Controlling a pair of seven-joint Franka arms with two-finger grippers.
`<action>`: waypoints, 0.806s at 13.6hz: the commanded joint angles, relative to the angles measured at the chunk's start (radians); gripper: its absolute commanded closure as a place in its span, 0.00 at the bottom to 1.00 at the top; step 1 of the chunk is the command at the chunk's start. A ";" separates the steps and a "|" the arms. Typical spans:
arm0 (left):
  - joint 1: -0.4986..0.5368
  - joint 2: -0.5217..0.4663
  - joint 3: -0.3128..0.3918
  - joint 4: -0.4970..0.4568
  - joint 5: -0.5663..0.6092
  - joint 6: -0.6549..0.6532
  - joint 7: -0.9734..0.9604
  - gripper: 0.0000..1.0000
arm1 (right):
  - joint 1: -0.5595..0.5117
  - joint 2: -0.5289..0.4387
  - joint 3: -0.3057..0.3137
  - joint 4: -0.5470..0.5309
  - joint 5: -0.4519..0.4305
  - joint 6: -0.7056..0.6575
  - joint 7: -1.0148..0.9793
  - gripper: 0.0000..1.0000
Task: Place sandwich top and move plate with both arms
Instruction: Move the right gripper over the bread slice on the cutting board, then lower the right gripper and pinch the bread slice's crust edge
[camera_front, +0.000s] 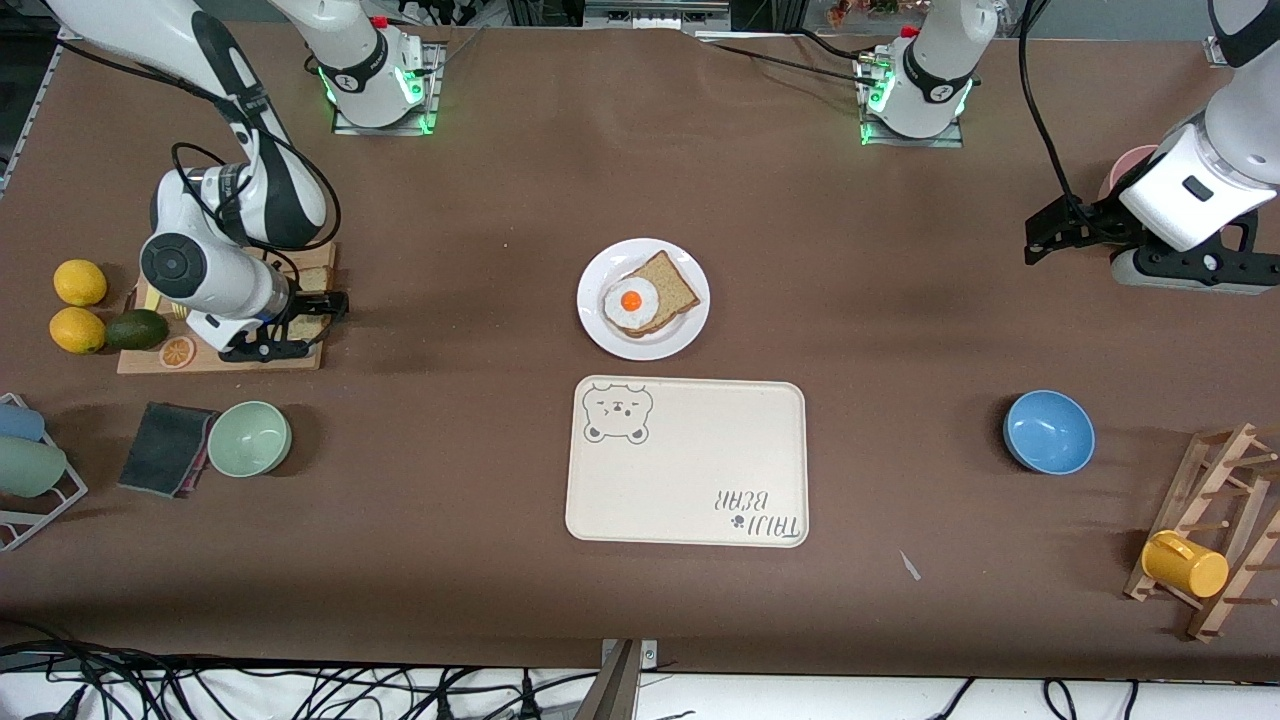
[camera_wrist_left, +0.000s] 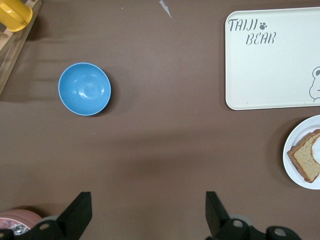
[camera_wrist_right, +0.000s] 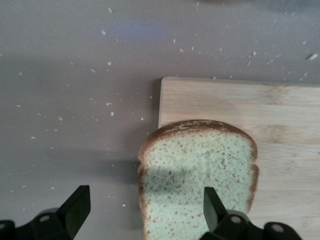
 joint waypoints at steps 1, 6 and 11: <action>-0.001 0.013 0.002 0.032 -0.011 -0.022 -0.010 0.00 | -0.003 -0.001 -0.002 -0.009 -0.019 0.005 0.007 0.02; -0.001 0.013 0.003 0.032 -0.011 -0.022 -0.010 0.00 | -0.002 -0.016 -0.002 -0.012 -0.019 -0.055 0.019 0.13; -0.003 0.013 -0.001 0.032 -0.011 -0.022 -0.010 0.00 | 0.010 -0.037 0.028 -0.012 -0.021 -0.112 0.107 0.44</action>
